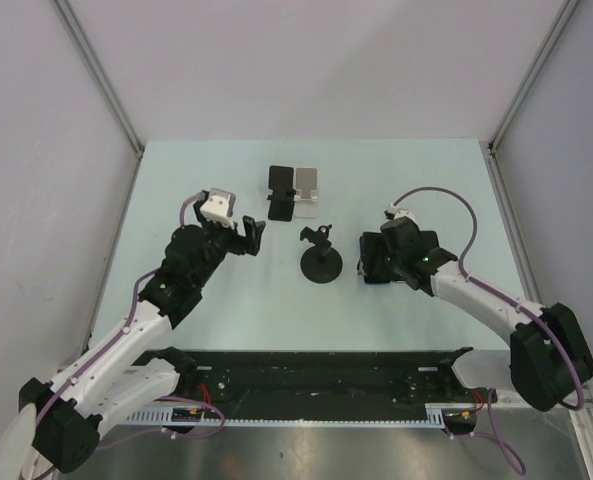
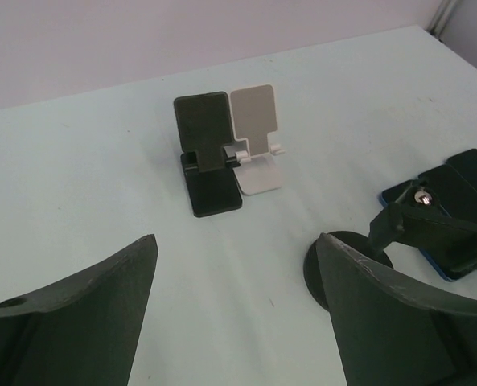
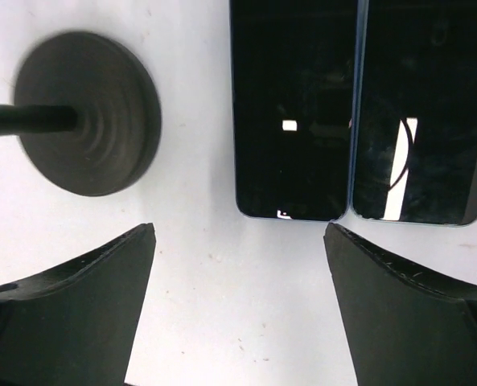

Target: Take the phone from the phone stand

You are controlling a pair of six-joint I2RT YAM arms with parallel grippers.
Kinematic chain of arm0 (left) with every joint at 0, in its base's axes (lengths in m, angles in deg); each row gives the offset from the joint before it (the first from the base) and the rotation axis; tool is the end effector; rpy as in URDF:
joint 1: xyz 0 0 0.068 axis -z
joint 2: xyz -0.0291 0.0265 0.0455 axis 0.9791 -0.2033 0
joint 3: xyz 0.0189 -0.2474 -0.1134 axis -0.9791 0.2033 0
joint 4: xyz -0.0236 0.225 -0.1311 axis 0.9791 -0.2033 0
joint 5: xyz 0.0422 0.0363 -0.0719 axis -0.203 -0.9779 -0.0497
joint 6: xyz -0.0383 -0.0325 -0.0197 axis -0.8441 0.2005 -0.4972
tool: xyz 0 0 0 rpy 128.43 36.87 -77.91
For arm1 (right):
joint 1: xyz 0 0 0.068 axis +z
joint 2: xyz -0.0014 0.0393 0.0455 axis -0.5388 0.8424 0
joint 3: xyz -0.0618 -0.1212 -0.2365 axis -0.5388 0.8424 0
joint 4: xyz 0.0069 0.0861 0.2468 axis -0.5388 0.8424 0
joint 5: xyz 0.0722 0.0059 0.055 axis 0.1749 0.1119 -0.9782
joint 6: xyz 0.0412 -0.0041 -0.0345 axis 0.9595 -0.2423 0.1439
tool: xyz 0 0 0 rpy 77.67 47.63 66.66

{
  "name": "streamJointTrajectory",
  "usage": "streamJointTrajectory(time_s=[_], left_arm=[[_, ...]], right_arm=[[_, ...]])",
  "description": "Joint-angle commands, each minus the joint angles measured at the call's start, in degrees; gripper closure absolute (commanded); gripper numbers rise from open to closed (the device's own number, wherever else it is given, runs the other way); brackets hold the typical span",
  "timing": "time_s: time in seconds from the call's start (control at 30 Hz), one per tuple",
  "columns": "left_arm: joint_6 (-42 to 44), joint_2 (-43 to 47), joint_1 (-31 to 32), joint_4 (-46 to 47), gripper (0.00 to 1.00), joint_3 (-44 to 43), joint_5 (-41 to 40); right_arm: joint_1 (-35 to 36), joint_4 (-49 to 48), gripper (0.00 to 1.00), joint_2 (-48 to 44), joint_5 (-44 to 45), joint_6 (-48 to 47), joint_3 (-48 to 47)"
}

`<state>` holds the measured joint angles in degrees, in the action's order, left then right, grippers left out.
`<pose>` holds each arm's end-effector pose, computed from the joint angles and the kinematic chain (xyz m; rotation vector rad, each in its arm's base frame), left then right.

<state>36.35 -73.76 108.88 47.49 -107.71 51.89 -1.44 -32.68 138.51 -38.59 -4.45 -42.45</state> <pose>0.1792 -0.1001 0.3114 0.2777 1.6574 -0.3375 0.2244 0.1301 0.2051 0.0008 2.4795 0.2904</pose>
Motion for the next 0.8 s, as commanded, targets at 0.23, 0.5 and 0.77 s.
streamJointTrajectory(time_s=[0.23,0.5,0.77], left_arm=[[1.3,-8.0,2.8,-1.4,0.07,-4.6,17.6],[-0.1,-13.3,4.5,-2.2,0.06,-8.1,21.1],[-1.8,-21.1,5.8,-2.4,0.17,-13.0,19.9]], right_arm=[[-4.7,-4.4,0.00,-17.3,6.5,-15.3,-1.2],[-8.1,-3.2,0.00,-26.0,10.7,-18.3,-1.0],[-9.9,-2.4,0.00,-32.0,16.1,-17.9,-0.8]])
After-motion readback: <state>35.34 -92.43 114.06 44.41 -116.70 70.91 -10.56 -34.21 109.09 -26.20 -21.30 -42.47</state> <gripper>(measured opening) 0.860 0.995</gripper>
